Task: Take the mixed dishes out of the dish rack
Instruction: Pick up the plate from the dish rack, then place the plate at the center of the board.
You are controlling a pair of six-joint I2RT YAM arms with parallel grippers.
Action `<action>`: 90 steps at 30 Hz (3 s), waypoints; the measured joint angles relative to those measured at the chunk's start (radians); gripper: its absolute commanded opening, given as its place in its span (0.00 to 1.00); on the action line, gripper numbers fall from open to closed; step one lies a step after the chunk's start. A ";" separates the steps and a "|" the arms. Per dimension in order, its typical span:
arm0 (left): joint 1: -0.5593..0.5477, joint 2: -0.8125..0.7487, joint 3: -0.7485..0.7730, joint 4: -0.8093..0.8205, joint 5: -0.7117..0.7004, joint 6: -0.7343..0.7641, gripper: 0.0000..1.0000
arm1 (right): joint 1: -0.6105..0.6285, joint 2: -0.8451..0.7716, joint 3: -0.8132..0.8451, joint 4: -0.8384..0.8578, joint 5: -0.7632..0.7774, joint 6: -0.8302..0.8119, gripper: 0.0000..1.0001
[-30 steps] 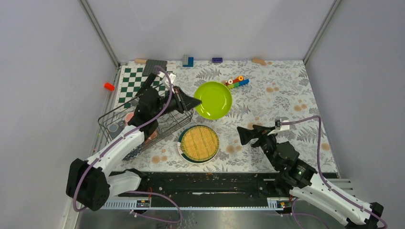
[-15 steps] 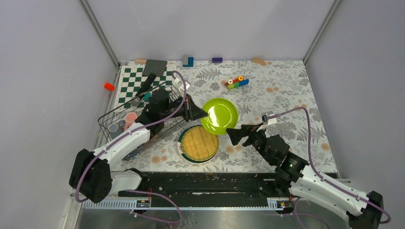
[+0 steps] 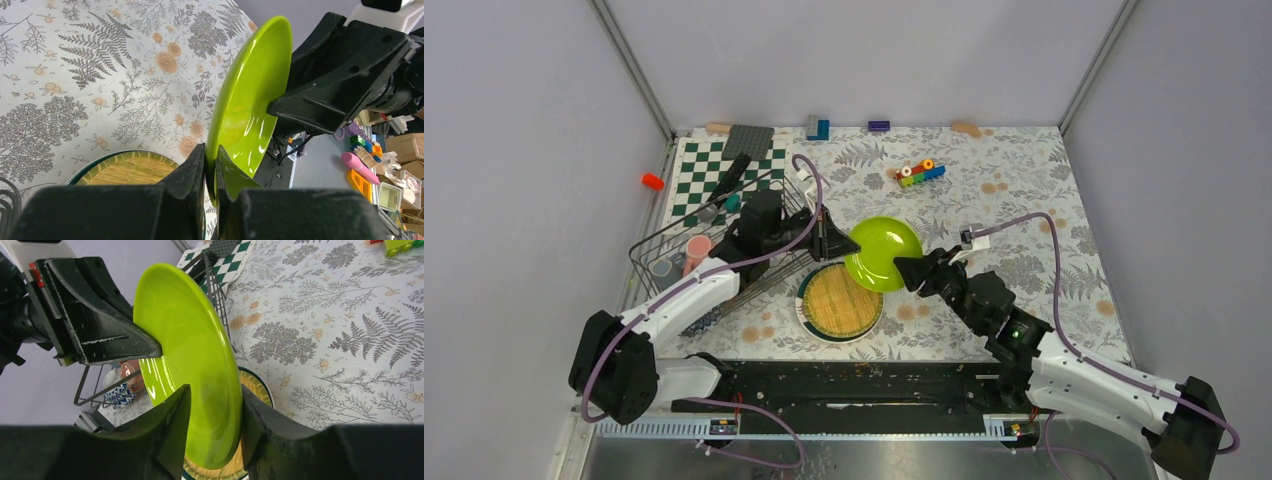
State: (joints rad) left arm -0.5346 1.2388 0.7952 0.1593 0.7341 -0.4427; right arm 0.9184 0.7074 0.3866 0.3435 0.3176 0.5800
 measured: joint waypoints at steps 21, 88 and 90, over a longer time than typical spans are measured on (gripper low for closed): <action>-0.008 -0.155 -0.034 -0.114 -0.315 0.057 0.99 | -0.002 0.064 0.003 0.077 -0.061 0.042 0.00; 0.074 -0.255 0.048 -0.809 -1.643 -0.426 0.99 | -0.068 0.554 0.341 -0.317 -0.161 0.050 1.00; 0.130 -0.255 0.048 -0.817 -1.627 -0.438 0.99 | -0.068 0.496 0.339 -0.320 -0.093 0.013 1.00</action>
State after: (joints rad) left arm -0.4046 0.9840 0.8429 -0.6579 -0.8932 -0.8810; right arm 0.8505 1.2034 0.7258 0.0235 0.2245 0.5926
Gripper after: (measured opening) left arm 0.988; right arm 0.993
